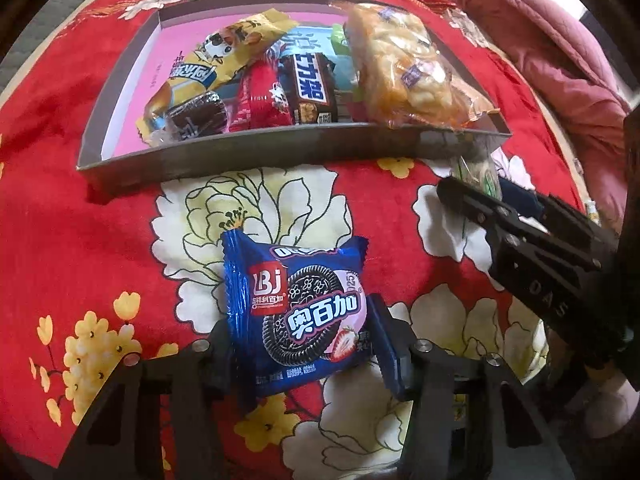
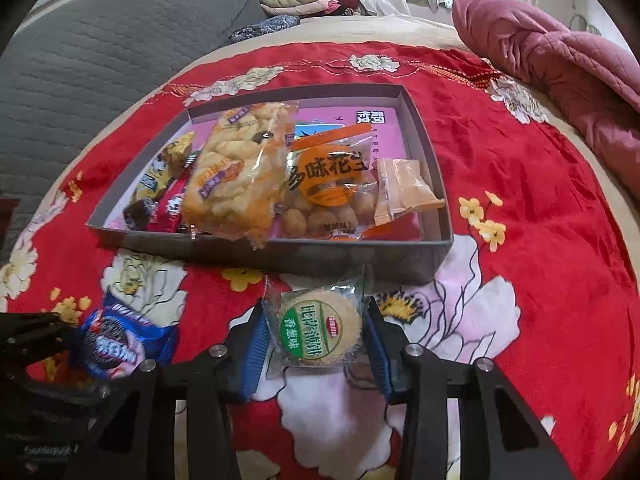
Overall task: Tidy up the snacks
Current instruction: 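Close the left tool on the blue biscuit pack while the right tool grasps the round cracker, then lift both held snacks and carry them into the grey tray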
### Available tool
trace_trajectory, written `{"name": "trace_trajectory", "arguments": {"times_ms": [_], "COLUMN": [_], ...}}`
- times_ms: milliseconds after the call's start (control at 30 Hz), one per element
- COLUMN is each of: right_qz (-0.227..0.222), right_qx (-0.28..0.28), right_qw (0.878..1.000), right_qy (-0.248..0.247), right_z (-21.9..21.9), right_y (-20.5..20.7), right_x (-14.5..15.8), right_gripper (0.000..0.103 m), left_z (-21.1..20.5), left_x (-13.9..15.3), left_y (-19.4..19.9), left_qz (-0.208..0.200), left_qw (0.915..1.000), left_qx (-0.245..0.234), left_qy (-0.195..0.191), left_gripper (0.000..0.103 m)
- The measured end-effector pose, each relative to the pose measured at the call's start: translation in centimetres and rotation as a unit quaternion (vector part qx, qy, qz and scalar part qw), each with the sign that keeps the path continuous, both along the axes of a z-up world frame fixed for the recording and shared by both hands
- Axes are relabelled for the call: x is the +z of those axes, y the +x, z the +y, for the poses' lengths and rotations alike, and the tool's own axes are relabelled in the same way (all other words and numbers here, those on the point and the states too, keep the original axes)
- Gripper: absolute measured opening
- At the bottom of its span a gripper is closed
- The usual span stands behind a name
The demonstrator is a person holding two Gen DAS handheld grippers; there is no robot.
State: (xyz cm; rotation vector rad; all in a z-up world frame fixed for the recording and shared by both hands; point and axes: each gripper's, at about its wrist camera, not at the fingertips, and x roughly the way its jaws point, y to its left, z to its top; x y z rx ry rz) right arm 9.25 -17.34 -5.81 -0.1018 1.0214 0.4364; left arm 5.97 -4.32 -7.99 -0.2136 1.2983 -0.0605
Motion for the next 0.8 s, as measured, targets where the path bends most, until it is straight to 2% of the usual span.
{"name": "trace_trajectory", "arguments": {"times_ms": [167,500,667,800], "right_qz": [0.003,-0.044,-0.055,-0.067], "right_qx": [-0.003,0.026,0.035,0.055], "right_qw": [0.999,0.996,0.995,0.993], "right_qy": [0.038,0.067,0.078,0.079], "right_z": [-0.4,2.0,3.8,6.2], "right_y": [-1.2,-2.1,-0.8,0.1], "right_x": [1.7,6.4,7.8,8.8], "right_gripper": [0.044,0.044,0.044,0.044], "left_z": [0.6,4.8,8.3,10.1], "left_x": [1.0,5.3,7.7,8.2], "left_y": [-0.5,-1.1,0.1,1.9], "left_qz": [-0.009,-0.059,-0.095,-0.106], "left_qw": [0.9999,0.9972,0.9929,0.9906], "left_qx": [-0.002,0.037,0.071,0.086], "left_qy": [-0.011,-0.024,-0.014,-0.009], "left_gripper": [0.05,0.05,0.05,0.05]}}
